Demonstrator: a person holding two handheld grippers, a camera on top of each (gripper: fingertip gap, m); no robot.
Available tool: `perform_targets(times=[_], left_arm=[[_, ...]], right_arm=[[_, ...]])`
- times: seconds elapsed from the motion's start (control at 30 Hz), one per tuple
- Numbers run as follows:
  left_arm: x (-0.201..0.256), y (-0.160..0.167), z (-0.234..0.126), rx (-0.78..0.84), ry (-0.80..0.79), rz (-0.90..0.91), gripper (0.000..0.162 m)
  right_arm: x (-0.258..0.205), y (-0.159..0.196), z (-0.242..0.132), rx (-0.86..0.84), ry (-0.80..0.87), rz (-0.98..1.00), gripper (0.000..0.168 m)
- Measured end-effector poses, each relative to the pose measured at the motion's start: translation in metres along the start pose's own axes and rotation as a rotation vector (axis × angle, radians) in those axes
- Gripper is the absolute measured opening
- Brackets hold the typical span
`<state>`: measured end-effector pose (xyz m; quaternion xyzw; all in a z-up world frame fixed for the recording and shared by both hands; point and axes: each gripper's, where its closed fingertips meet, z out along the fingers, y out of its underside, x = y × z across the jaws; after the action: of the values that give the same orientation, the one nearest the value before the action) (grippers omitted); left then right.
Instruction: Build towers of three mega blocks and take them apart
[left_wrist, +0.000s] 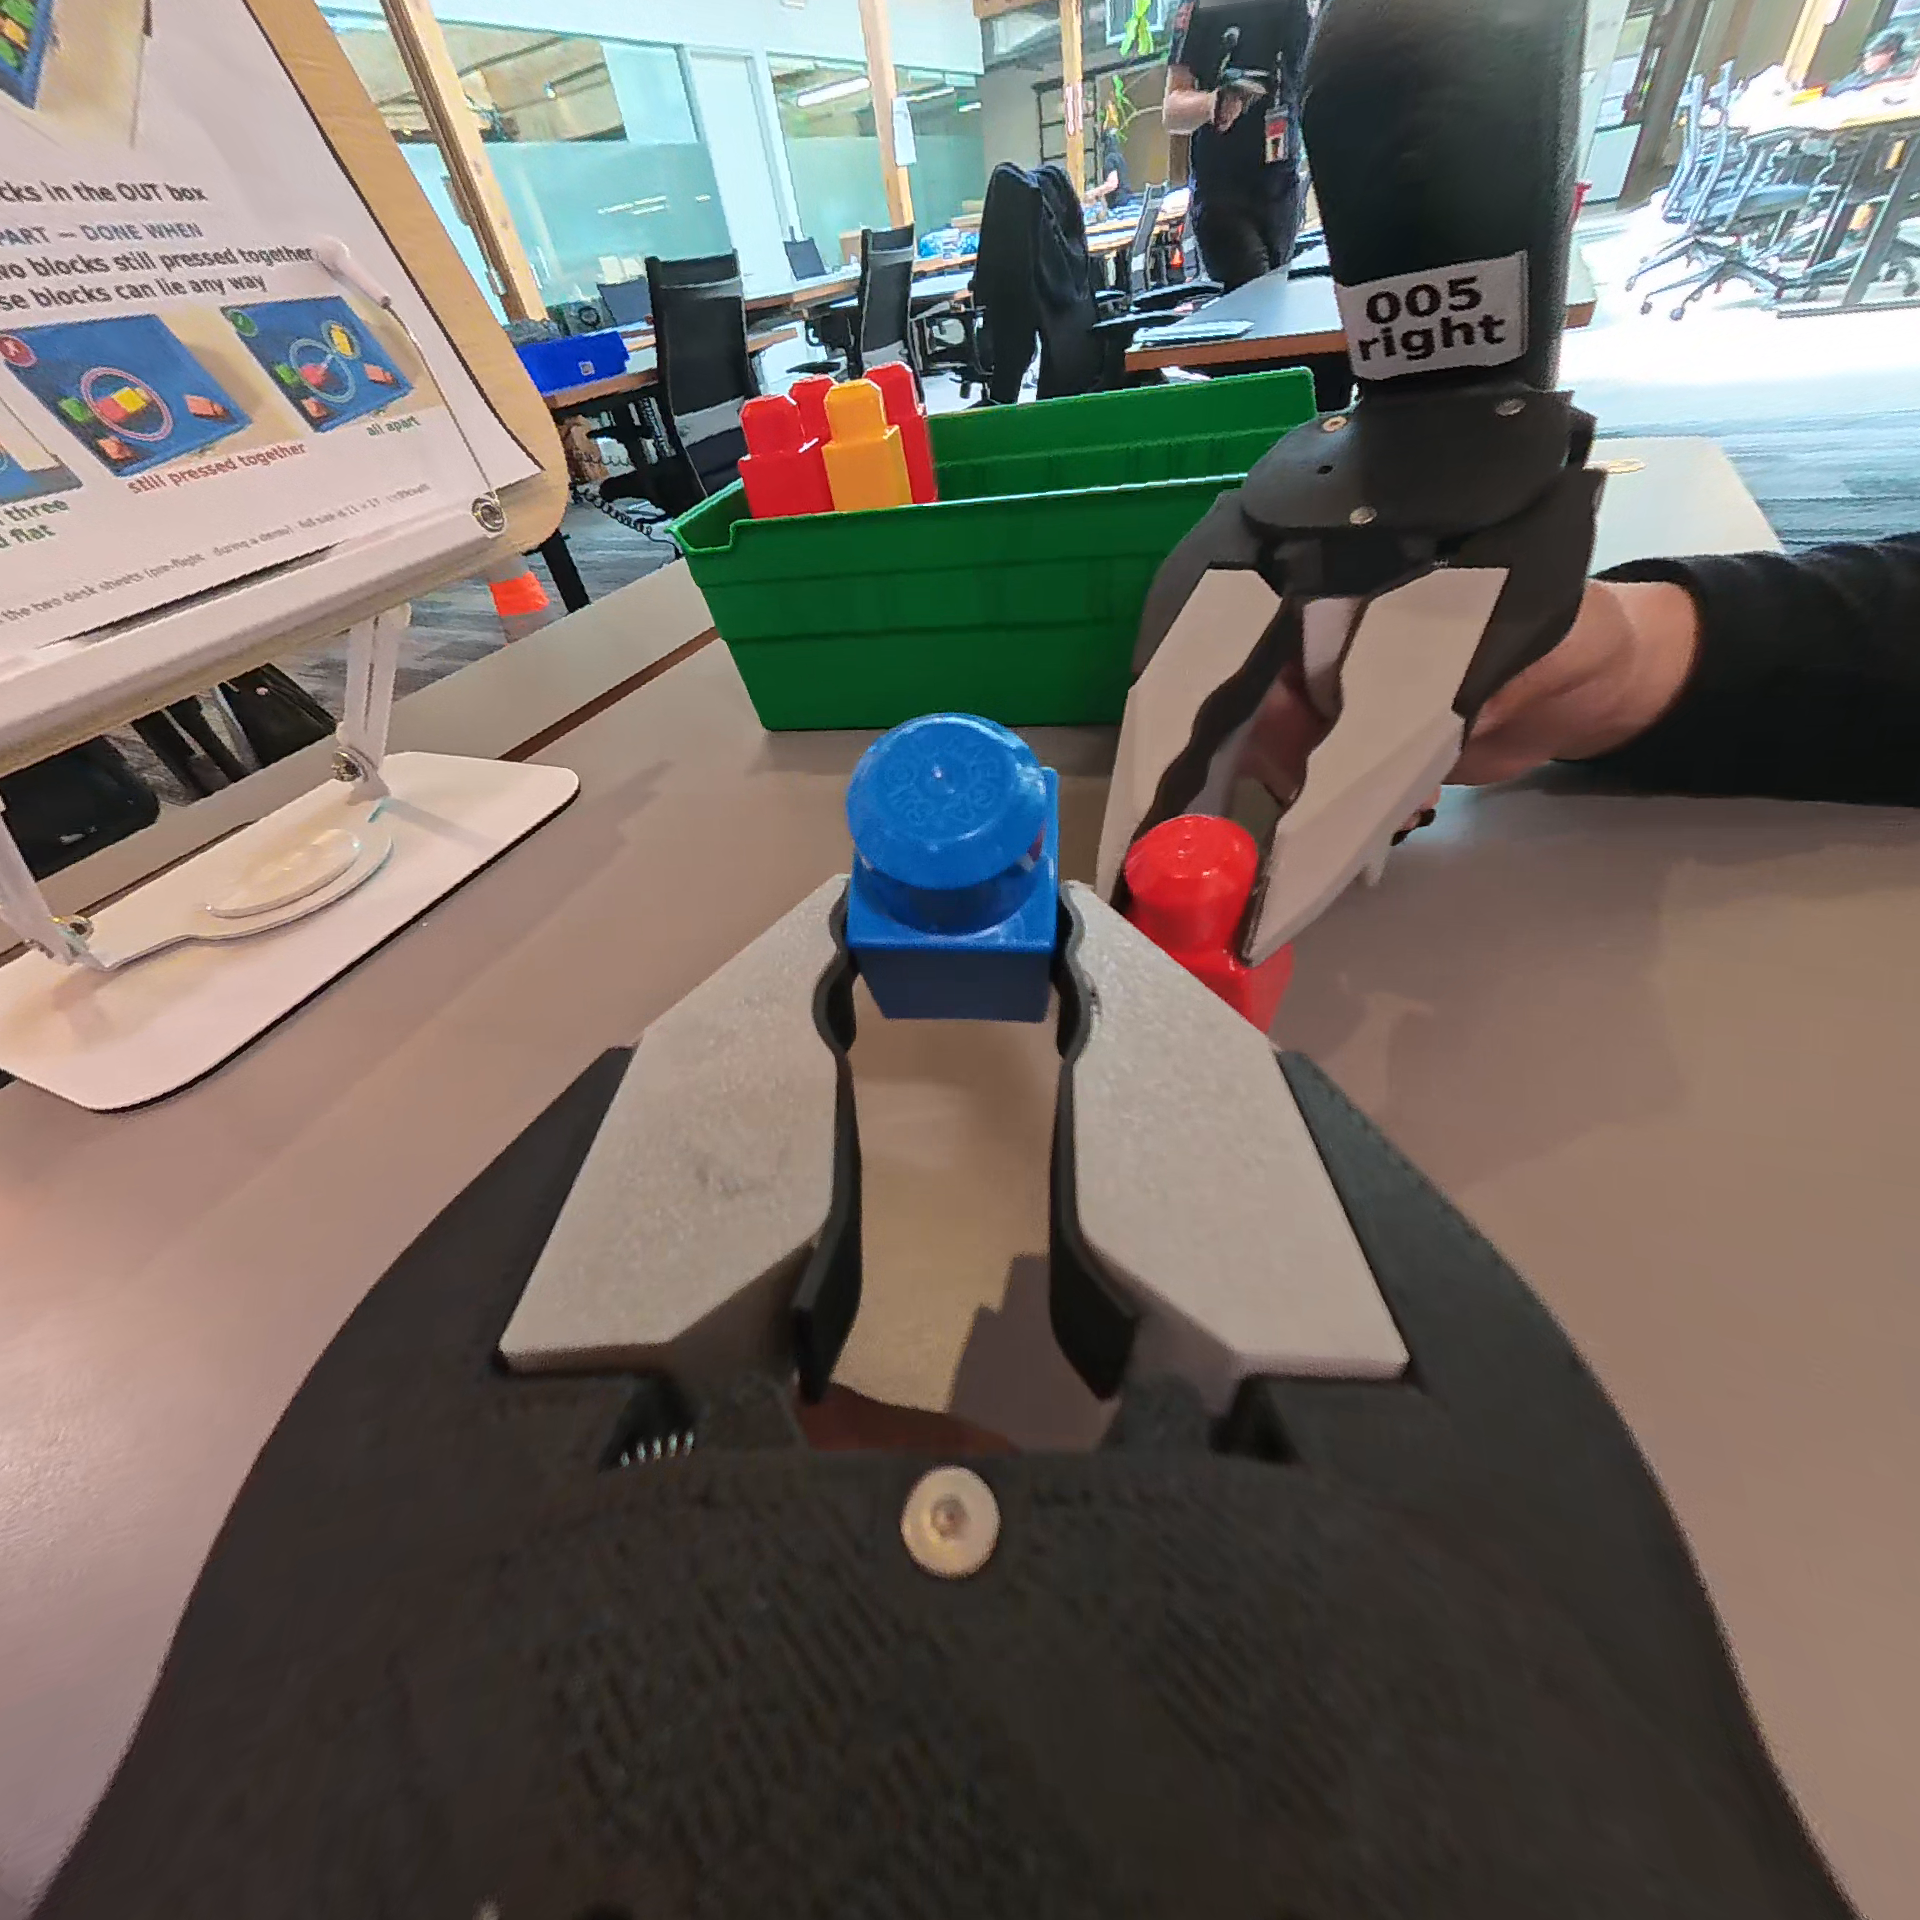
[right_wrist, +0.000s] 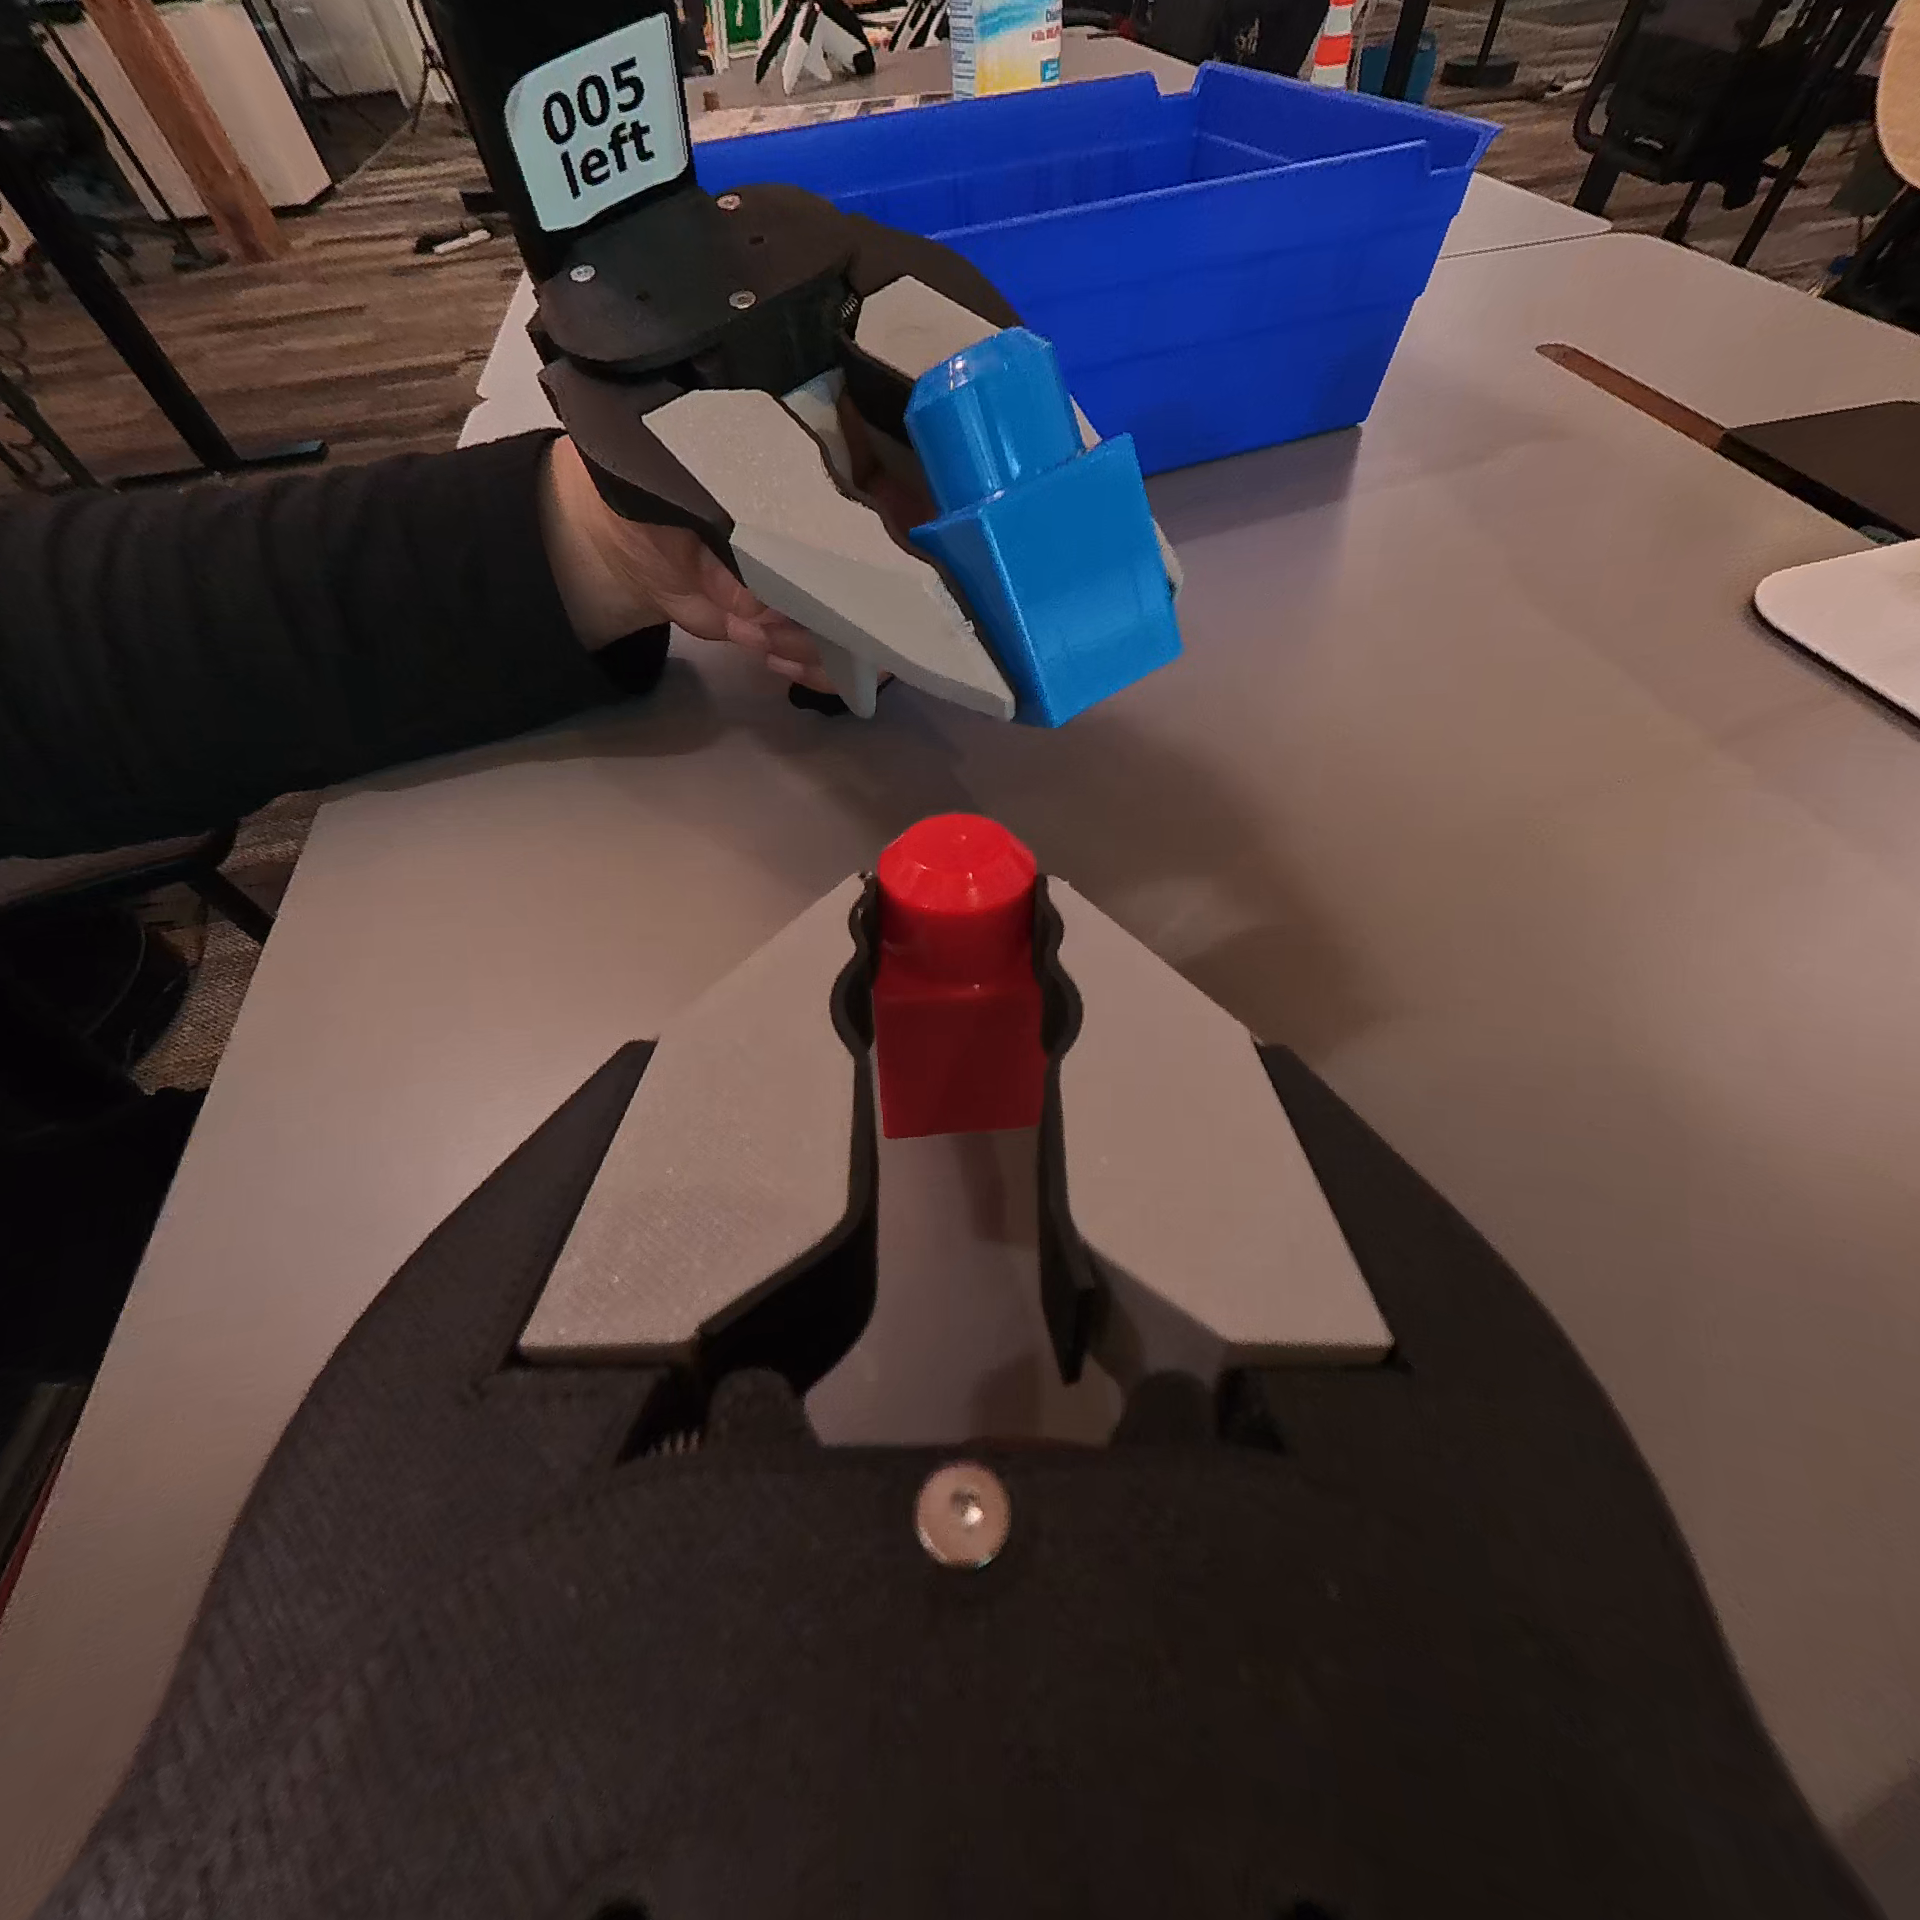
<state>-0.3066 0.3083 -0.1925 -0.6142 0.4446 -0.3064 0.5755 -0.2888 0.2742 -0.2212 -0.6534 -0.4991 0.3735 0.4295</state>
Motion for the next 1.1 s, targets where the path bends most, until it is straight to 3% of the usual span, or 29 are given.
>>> perform_targets(times=[0.43, 0.77, 1.1], left_arm=[[0.012, 0.004, 0.0, -0.027, 0.073, -0.037, 0.034], [0.057, 0.026, 0.005, -0.2, 0.258, -0.004, 0.034], [0.064, 0.067, 0.02, -0.464, 0.193, 0.172, 0.034]], right_arm=[[0.0, -0.008, -0.005, 0.028, 0.009, -0.012, 0.026], [0.005, -0.044, -0.033, 0.217, 0.026, 0.035, 0.026], [-0.009, -0.078, -0.055, 0.412, -0.066, 0.102, 0.026]])
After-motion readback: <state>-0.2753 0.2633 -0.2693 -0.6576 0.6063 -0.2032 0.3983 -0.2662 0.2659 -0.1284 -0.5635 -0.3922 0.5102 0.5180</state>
